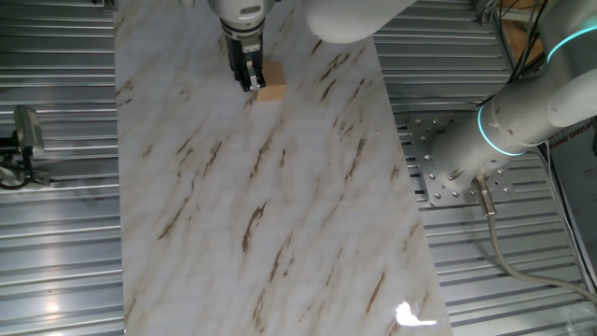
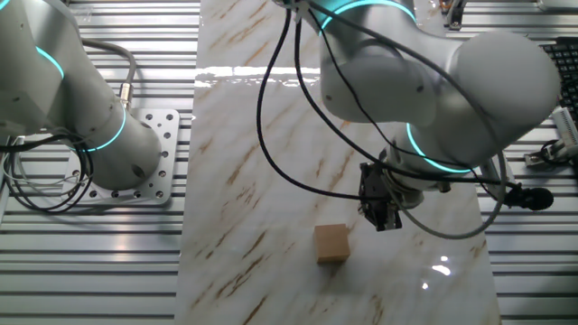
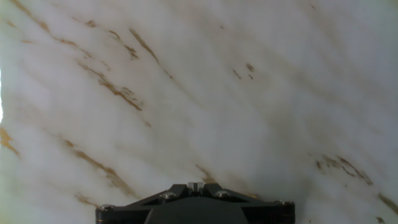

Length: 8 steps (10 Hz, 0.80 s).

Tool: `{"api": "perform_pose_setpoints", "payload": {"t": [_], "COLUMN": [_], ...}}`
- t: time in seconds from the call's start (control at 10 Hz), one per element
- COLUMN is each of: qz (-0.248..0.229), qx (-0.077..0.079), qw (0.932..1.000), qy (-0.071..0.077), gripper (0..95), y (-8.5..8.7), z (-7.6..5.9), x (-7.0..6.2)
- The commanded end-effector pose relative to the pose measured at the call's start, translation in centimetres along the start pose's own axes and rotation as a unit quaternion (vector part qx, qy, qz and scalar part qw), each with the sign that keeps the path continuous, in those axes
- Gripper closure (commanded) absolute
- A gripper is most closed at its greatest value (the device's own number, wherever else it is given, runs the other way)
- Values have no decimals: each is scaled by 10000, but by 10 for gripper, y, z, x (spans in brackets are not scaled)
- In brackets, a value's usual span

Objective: Pick up the small block on the left and move it to the right

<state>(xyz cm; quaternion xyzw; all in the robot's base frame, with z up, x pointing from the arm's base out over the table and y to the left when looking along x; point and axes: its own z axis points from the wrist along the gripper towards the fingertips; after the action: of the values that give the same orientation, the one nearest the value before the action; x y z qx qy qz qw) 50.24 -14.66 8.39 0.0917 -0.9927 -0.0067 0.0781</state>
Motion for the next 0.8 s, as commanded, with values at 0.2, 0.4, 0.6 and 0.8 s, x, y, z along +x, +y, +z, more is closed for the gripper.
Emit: {"api": "perform_pose_setpoints", "payload": {"t": [0.2,0.4,0.6,0.8], "qz": [-12,-10,-9,4], "qx": [13,19,10,12], "qw": [10000,10000,10000,10000], "qy": [-18,-1,4,4], "gripper": [950,950,950,950], "y": [-1,-2,-4,-6], "z": [4,5,9,12], "x": [-1,-2,-3,-5]}}
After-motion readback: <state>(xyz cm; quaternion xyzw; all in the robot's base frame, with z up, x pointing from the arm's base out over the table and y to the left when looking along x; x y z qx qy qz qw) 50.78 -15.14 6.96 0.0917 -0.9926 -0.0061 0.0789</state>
